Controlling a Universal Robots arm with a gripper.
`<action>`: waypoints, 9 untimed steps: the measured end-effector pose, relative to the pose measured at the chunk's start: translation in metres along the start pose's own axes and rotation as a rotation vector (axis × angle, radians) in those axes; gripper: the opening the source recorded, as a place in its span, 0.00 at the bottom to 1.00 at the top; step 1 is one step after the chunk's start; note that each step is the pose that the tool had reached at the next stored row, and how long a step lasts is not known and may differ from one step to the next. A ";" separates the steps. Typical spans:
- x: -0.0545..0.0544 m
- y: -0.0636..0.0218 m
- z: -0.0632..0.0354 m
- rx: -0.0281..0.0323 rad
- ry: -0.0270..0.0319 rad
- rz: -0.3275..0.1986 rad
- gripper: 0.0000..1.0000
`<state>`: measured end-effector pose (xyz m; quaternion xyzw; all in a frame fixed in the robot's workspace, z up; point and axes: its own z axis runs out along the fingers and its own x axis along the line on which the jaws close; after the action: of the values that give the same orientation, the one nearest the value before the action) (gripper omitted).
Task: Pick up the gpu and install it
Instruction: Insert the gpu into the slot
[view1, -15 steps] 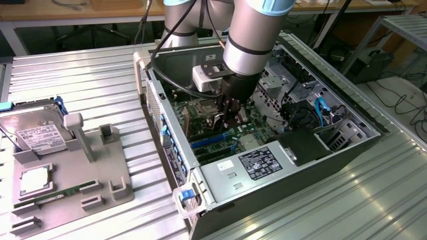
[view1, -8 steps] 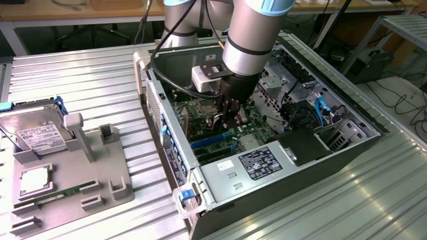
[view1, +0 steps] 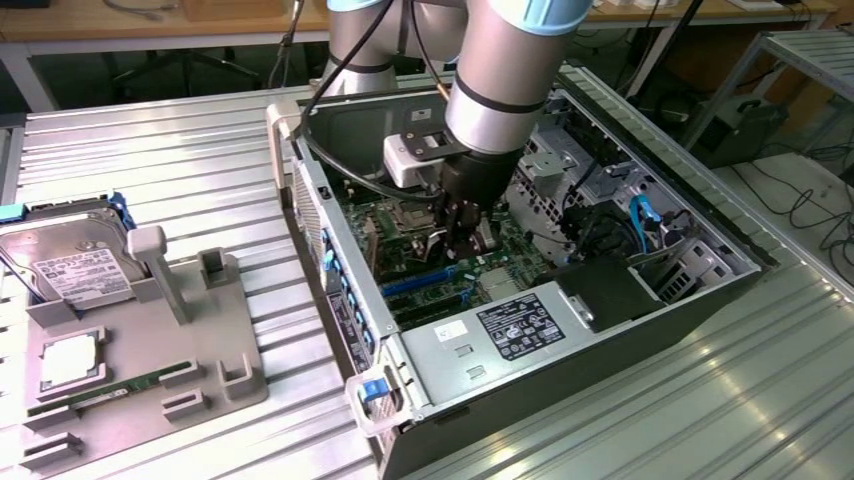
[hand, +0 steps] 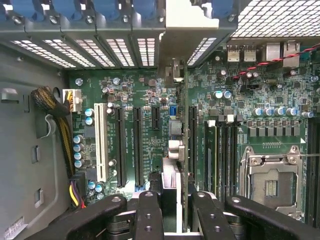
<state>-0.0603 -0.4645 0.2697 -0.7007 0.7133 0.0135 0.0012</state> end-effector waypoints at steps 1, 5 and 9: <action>0.001 0.0000 0.0001 0.0000 0.0000 0.000 0.28; 0.002 0.0004 0.0008 0.0000 0.0000 0.000 0.28; 0.002 0.0028 0.0016 0.0000 0.0000 0.000 0.28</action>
<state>-0.0631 -0.4668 0.2682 -0.7007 0.7133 0.0135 0.0012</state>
